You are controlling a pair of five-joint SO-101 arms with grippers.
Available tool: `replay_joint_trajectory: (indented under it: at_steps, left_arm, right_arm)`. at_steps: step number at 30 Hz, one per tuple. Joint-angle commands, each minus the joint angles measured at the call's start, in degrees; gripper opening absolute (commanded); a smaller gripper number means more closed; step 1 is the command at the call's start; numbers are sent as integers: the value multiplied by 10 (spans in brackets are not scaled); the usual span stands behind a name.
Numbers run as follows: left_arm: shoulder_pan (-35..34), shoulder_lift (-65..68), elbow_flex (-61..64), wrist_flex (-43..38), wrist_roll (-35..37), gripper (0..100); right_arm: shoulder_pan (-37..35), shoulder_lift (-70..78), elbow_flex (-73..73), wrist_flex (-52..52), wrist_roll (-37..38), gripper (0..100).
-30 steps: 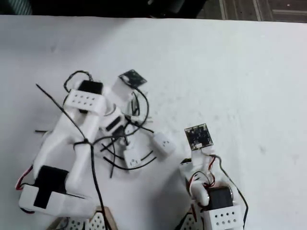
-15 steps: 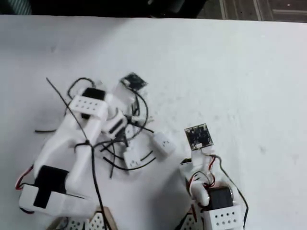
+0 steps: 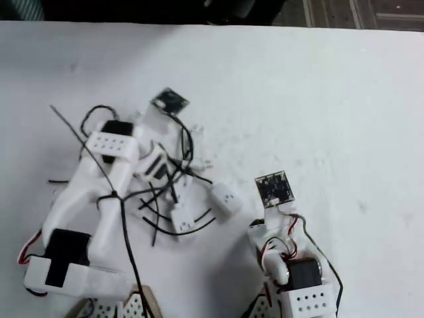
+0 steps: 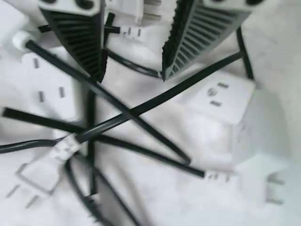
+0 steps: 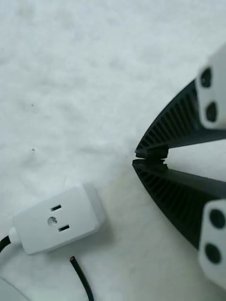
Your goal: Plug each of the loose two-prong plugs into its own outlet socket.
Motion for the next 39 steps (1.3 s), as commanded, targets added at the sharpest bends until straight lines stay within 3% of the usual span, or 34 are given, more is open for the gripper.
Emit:
replay_joint_trajectory:
  at_steps: [1,12,21,28,33,39]
  left_arm:
    - [59,-4,-4,-4,5,199]
    - [208,-8,-8,30,5,199]
    - [109,-167,11,108,5,199]
    - [103,-301,147,53,37,211]
    - [83,-268,172,21,80,269]
    - [71,-104,85,22,102,255]
  right_arm:
    - [4,-4,6,2,-2,19]
    - [4,-4,6,2,-2,19]
    - [0,-4,6,2,-1,19]
    - [1,-4,6,2,-1,20]
    - [5,-5,-1,-2,-1,20]
    - [23,-5,-18,0,-1,19]
